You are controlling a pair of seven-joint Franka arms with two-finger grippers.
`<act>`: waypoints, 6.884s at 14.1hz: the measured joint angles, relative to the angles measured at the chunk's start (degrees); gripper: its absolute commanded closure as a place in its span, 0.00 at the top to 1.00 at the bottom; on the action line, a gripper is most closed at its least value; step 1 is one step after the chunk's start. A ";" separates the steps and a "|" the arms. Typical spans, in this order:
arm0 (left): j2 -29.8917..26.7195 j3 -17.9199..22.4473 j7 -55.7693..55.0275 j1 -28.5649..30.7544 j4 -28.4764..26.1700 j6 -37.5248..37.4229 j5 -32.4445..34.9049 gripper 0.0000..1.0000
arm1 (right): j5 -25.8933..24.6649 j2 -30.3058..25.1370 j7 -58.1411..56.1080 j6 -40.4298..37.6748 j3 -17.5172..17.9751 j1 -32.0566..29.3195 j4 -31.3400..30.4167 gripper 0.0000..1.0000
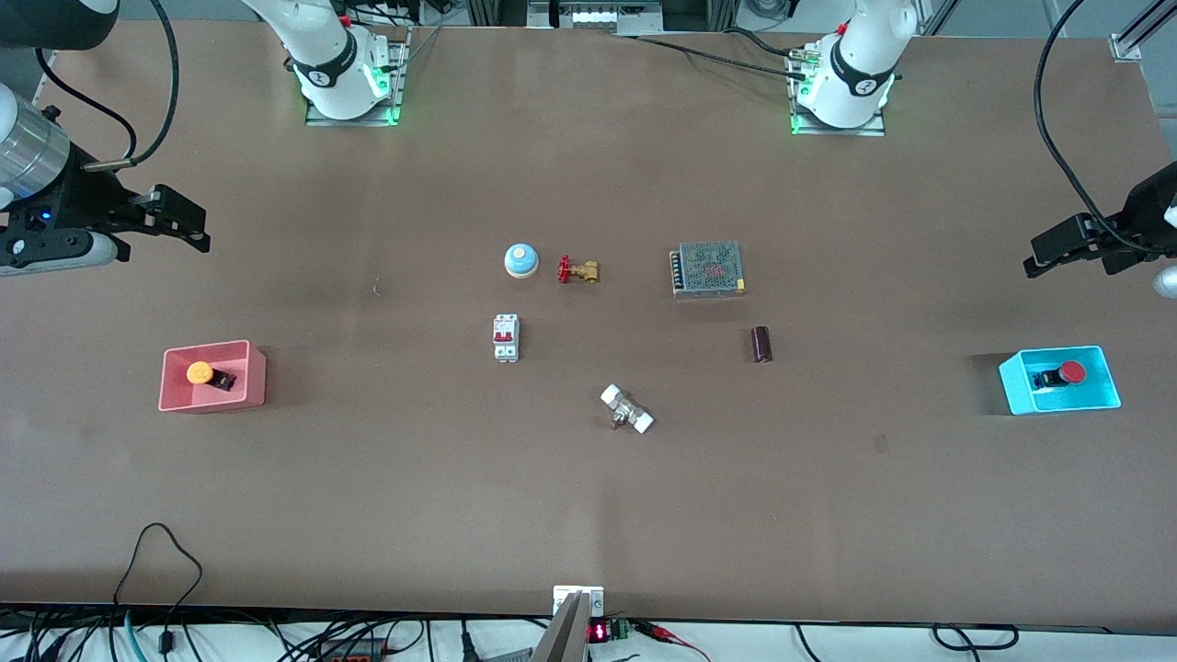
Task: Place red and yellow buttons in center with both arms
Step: 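Move the right gripper to the pink bin while the left gripper reaches the cyan bin, then lower both grippers and grasp the yellow and red buttons in the bins, then lift the yellow button with the right gripper while the left gripper lifts the red button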
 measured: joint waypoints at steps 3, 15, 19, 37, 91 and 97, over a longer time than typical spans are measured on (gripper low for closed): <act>0.00 0.02 0.00 0.04 -0.03 -0.03 0.00 1.00 | 0.00 0.00 0.00 -0.06 0.00 0.00 0.00 1.00; 17.81 0.53 0.34 5.21 1.72 4.05 2.77 1.00 | -0.07 6.17 -0.01 2.30 -0.44 -0.37 0.02 1.00; 27.44 0.72 0.57 9.11 9.78 6.56 3.13 1.00 | -0.68 12.86 -0.80 7.00 -1.14 -2.93 0.00 1.00; 40.43 5.10 18.31 14.74 15.74 13.60 5.00 1.00 | -5.11 29.38 -11.98 32.73 0.09 -13.19 -3.81 1.00; 31.64 -5.46 18.49 8.31 8.88 -4.67 5.26 0.14 | -7.68 19.88 5.73 20.08 10.88 -5.31 -9.24 0.30; 27.11 -5.76 14.74 7.31 -8.03 12.66 5.26 0.12 | -7.68 23.73 14.40 29.13 11.18 1.90 -14.84 0.30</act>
